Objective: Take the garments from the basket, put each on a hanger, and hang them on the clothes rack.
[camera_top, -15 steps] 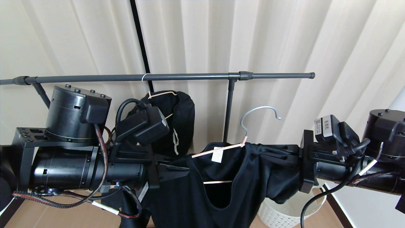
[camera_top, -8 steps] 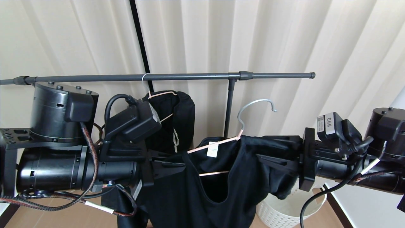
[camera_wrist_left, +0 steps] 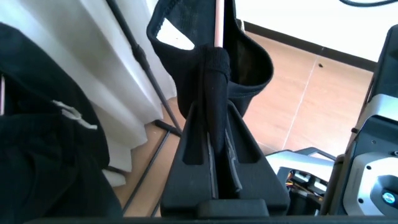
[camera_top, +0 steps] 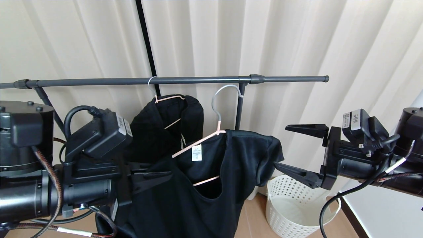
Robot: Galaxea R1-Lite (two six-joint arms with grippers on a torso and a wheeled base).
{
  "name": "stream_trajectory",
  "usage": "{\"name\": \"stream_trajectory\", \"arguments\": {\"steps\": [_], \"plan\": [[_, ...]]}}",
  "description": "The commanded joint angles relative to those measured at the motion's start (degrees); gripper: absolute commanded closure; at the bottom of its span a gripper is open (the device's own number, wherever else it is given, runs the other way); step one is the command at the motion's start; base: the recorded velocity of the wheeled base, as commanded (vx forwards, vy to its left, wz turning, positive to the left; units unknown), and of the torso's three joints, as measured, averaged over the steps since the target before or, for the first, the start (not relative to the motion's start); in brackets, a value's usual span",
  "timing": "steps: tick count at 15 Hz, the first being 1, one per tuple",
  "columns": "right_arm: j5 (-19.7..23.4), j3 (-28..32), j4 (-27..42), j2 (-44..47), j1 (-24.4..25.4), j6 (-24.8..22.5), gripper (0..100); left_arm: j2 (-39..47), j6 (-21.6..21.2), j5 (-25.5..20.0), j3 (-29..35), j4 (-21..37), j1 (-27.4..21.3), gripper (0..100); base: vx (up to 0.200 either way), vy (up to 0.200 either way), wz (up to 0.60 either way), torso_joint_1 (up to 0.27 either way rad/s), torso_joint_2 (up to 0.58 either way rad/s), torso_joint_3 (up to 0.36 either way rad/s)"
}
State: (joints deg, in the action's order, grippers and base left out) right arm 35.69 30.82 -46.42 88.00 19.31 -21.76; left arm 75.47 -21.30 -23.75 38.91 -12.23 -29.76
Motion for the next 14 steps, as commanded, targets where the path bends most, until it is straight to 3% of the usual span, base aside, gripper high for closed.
{"name": "stream_trajectory", "arguments": {"steps": [1,8,14], "plan": [[0.0,0.0,0.0,0.2,-0.1,0.0,0,-4.7,-0.1,-0.1,-2.4,-0.2,0.7,100,0.0,0.0,0.0,0.0,0.0,0.0],[0.0,1.4,-0.1,5.2,-3.1,-1.4,0,-13.2,-0.5,-0.3,-8.9,-0.3,0.6,100,0.0,0.0,0.0,0.0,0.0,0.0],[0.0,2.5,-0.1,10.2,-4.8,-3.3,0,-13.0,-0.3,-0.3,-14.7,-9.7,0.3,100,0.0,0.0,0.0,0.0,0.0,0.0]]}}
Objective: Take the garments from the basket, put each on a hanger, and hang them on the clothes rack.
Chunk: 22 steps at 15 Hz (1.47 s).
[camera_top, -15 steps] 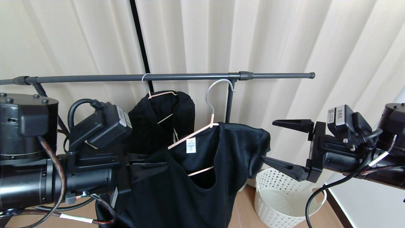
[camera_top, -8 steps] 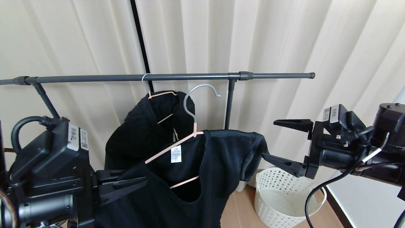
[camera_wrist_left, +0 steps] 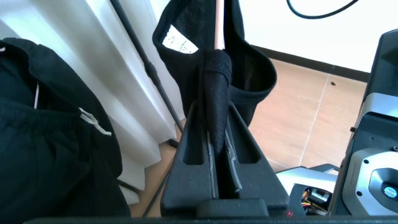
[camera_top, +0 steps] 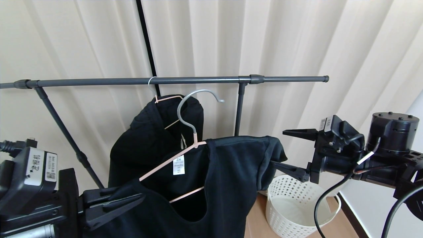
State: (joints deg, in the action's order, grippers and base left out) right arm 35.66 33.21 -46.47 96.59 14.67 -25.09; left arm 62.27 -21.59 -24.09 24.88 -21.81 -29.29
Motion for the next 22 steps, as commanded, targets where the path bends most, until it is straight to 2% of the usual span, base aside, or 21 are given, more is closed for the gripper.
{"name": "stream_trajectory", "arguments": {"steps": [1,10,13,16,19,22], "plan": [[0.0,0.2,0.0,1.9,-0.8,-0.8,0,0.1,0.0,0.0,-1.1,-0.3,-0.1,100,0.0,0.0,0.0,0.0,0.0,0.0],[0.0,1.0,0.0,5.8,-1.3,-3.6,0,0.2,0.1,-0.1,-3.2,-3.1,-0.1,100,0.0,0.0,0.0,0.0,0.0,0.0],[0.1,0.2,0.1,5.5,-2.4,-7.4,0,0.0,0.1,-0.1,-3.4,-3.2,-0.1,100,0.0,0.0,0.0,0.0,0.0,0.0],[0.6,-1.0,0.3,5.0,-2.7,-9.2,0,-0.2,0.2,-0.1,-3.5,-3.2,0.0,100,0.0,0.0,0.0,0.0,0.0,0.0],[0.7,-1.7,0.6,6.0,-2.9,-13.8,0,-0.4,0.6,-0.1,-3.4,-3.2,0.0,100,0.0,0.0,0.0,0.0,0.0,0.0],[0.7,-1.7,0.6,7.6,-2.9,-14.9,0,-0.8,0.6,-0.1,-3.3,-3.2,0.0,100,0.0,0.0,0.0,0.0,0.0,0.0]]}}
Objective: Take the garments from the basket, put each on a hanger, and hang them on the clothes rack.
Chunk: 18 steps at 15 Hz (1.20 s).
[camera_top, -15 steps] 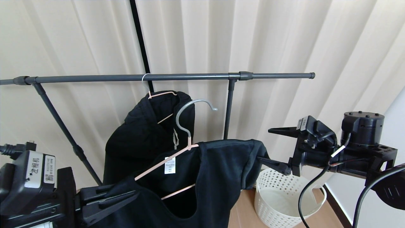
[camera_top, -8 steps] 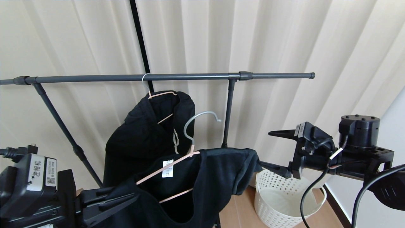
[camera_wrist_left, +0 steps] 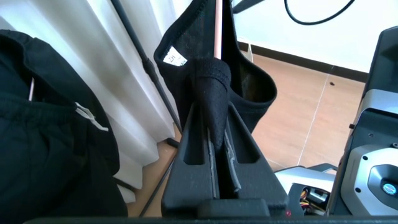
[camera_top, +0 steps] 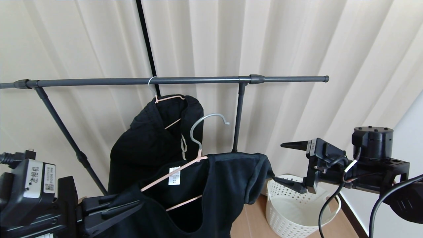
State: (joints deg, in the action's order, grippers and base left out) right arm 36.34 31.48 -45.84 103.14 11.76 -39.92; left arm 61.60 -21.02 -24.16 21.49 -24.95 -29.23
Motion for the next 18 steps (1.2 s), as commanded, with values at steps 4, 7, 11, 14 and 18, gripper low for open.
{"name": "stream_trajectory", "arguments": {"steps": [4,7,11,14,18], "plan": [[0.0,0.4,-0.1,2.8,0.4,-0.2,0,-0.4,0.0,0.0,-0.1,0.0,0.0,100,0.0,0.0,0.0,0.0,0.0,0.0],[0.0,0.5,-0.3,3.8,1.5,-0.2,0,-0.4,0.0,0.1,-0.2,0.0,-0.1,100,0.0,0.0,0.0,0.0,0.0,0.0],[-0.2,1.1,-0.5,5.4,2.5,0.0,0,-0.9,0.0,0.1,-0.3,0.0,-0.2,100,0.0,0.0,0.0,0.0,0.0,0.0],[-0.3,1.1,-0.6,6.0,3.0,0.0,100,-1.1,0.0,0.0,-0.3,0.0,-0.2,100,0.0,0.0,0.0,0.0,0.0,0.0],[-0.7,2.4,-0.3,6.0,3.1,1.3,100,-1.1,0.0,0.1,-0.2,0.0,-0.1,100,0.0,0.0,0.0,0.0,0.0,0.0]]}}
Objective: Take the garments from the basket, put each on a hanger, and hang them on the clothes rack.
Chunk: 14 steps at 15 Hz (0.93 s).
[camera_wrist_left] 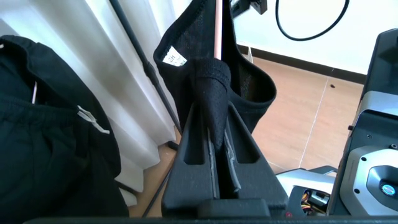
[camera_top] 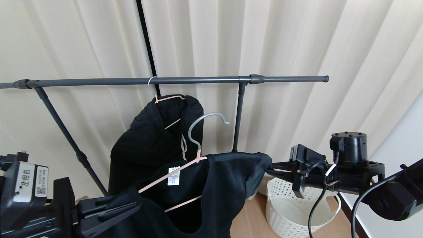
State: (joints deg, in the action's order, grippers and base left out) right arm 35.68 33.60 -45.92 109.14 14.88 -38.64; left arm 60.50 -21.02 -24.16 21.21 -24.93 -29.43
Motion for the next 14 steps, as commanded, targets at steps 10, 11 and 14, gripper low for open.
{"name": "stream_trajectory", "arguments": {"steps": [10,11,14], "plan": [[0.3,4.8,0.0,0.0,-8.3,3.6,100,-1.0,0.5,0.0,0.2,0.0,0.2,100,0.0,0.0,0.0,0.0,0.0,0.0],[0.3,5.1,0.0,0.2,-8.6,3.7,100,-0.9,0.5,0.1,0.2,0.0,0.2,100,0.0,0.0,0.0,0.0,0.0,0.0],[0.2,6.5,0.0,2.2,-10.1,3.7,100,-1.2,0.5,0.1,0.1,0.0,0.2,100,0.0,0.0,0.0,0.0,0.0,0.0]]}}
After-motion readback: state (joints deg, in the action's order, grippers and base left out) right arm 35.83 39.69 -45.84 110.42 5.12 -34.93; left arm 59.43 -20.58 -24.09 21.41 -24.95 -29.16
